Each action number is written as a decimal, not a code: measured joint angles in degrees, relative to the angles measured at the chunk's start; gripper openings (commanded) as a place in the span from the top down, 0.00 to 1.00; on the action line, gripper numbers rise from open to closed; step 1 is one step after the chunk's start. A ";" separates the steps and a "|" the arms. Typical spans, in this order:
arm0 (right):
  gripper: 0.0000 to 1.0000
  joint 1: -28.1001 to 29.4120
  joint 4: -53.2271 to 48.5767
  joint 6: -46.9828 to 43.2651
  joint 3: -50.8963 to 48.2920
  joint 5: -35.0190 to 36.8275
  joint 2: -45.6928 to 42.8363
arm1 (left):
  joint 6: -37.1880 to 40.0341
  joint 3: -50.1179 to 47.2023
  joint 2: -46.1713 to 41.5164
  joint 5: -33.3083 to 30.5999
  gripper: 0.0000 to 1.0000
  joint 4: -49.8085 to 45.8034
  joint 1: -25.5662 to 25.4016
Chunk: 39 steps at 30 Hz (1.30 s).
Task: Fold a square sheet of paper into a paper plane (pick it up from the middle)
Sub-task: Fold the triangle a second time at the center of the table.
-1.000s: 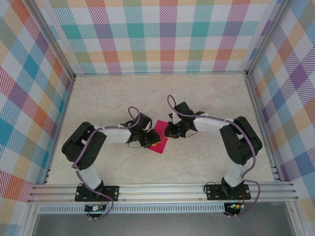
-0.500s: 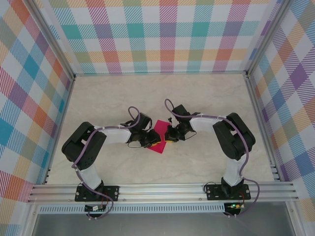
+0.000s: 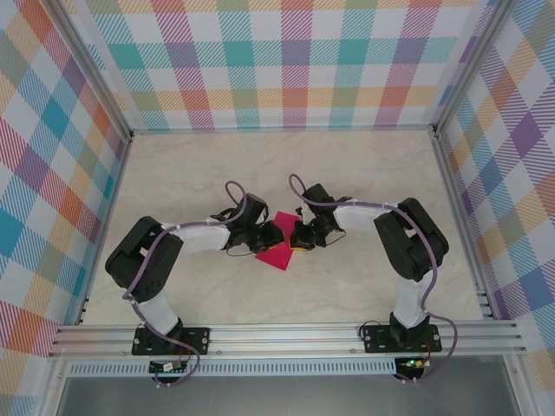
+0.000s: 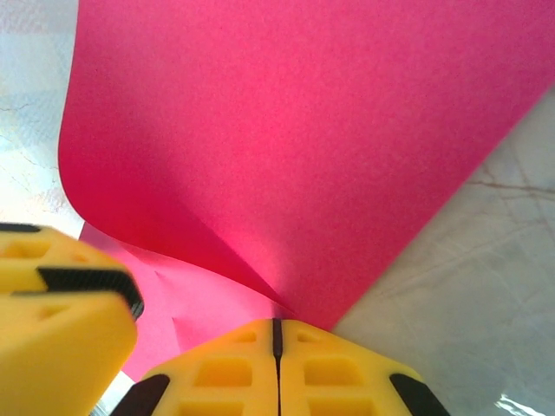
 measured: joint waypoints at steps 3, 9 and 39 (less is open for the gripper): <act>0.94 0.00 -0.13 -0.04 0.09 -0.11 0.04 | 0.00 0.00 0.85 -1.70 0.82 -1.01 0.00; 0.94 0.00 -0.35 -0.07 0.24 -0.07 0.20 | -0.07 0.00 1.66 -4.94 0.82 -1.60 -0.17; 0.95 0.00 -0.37 -0.50 0.33 -0.13 0.37 | -2.10 1.44 2.95 -9.90 0.81 0.81 0.07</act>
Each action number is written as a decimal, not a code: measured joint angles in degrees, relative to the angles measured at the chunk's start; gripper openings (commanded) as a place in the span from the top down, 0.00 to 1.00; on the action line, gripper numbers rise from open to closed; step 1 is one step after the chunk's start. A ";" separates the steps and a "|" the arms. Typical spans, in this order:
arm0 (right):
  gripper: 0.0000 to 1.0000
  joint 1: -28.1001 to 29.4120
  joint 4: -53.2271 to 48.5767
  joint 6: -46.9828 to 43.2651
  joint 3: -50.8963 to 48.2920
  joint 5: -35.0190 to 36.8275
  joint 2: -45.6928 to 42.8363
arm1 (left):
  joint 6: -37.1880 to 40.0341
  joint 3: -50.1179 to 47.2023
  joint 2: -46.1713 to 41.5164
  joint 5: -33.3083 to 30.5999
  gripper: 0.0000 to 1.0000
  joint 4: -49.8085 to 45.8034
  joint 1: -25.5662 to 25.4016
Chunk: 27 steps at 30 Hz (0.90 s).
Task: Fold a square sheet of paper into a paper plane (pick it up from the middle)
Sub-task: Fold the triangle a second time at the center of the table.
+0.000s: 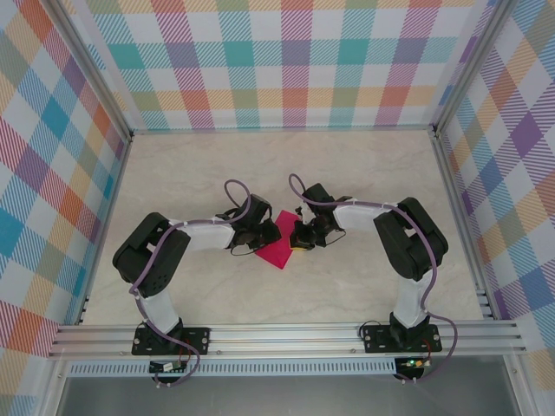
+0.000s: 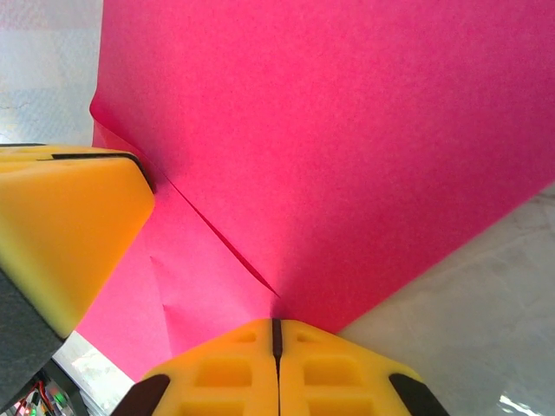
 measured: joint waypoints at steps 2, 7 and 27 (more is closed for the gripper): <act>0.94 0.00 0.00 0.00 0.00 0.00 0.00 | -0.31 -0.04 -0.11 0.09 0.81 0.09 0.04; 0.95 0.00 0.02 0.00 0.00 -0.04 0.07 | -0.28 0.04 -0.61 -1.22 0.81 -0.09 0.22; 0.95 -0.02 -0.02 0.00 0.11 -0.22 0.22 | 0.57 0.35 0.20 5.81 0.81 2.75 0.96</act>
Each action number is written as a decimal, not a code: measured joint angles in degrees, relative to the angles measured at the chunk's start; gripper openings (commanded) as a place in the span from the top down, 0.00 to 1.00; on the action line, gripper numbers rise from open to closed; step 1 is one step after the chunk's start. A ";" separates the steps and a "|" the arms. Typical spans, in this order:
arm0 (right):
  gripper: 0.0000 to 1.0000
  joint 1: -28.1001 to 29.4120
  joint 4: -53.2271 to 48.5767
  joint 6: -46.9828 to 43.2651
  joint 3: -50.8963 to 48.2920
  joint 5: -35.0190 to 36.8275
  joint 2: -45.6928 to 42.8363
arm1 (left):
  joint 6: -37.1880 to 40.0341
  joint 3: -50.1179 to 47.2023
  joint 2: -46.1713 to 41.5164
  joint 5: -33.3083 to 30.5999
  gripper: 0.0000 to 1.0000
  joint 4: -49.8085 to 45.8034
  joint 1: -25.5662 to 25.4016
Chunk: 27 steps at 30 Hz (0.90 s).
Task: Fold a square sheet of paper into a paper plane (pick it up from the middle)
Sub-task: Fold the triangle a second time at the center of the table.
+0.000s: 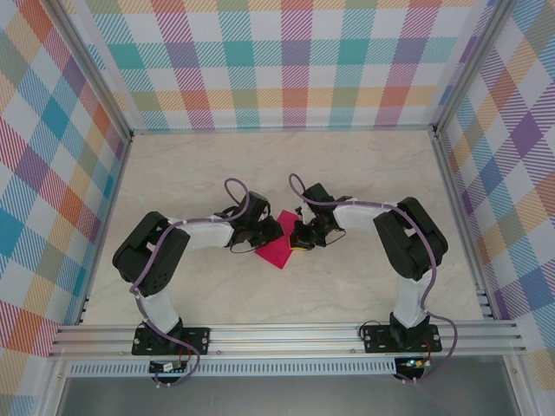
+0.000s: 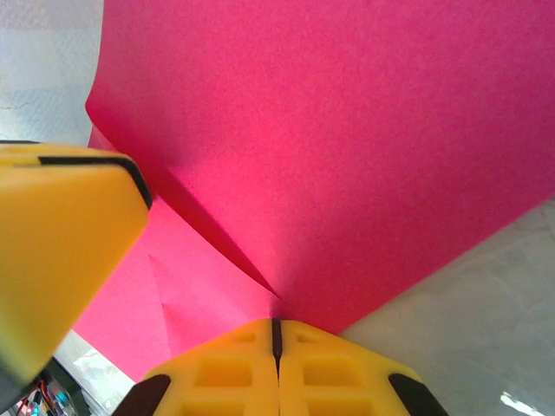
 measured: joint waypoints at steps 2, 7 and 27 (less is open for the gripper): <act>0.94 0.00 0.00 0.00 0.00 -0.02 0.00 | -0.02 -0.33 0.00 1.84 0.81 1.70 -0.07; 0.95 0.00 -0.26 0.00 0.24 -0.02 0.09 | 0.02 -2.58 0.02 4.68 0.81 3.48 -0.28; 0.95 0.02 -0.46 -0.44 0.31 0.00 -0.11 | 2.43 -3.28 0.94 5.53 0.87 2.78 -0.44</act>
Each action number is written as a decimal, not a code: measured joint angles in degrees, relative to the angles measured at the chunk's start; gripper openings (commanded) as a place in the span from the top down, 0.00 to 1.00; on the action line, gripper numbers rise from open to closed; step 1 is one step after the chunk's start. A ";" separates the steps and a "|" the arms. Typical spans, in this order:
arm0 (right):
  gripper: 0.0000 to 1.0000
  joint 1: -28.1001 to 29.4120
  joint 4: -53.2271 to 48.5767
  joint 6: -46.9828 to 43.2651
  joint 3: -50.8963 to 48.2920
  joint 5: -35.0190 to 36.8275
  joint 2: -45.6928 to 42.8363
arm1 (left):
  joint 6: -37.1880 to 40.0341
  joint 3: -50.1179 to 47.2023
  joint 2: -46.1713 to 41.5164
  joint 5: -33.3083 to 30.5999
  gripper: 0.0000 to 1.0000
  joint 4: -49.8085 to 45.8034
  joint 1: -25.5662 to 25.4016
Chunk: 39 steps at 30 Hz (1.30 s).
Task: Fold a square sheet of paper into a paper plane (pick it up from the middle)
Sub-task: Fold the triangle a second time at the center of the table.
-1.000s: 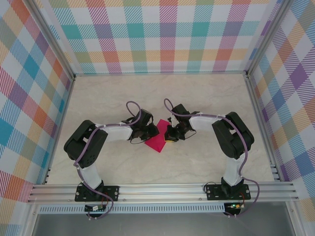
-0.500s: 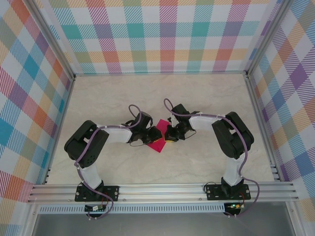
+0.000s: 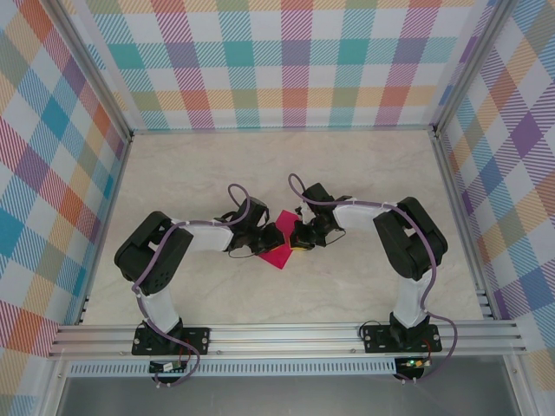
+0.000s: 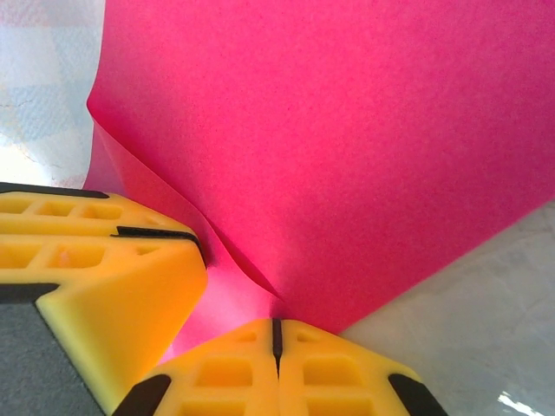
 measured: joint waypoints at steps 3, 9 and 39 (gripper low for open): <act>0.94 0.00 -0.02 0.00 0.00 0.22 -0.22 | 0.15 0.11 0.04 -0.09 0.88 -0.35 0.00; 0.94 0.11 0.22 0.17 -0.66 0.52 -2.60 | 0.13 0.13 0.04 -0.42 0.89 -0.61 0.00; 0.94 8.41 8.41 9.99 -7.56 -0.26 -5.46 | -2.91 -1.95 -0.13 -0.26 0.89 3.32 0.00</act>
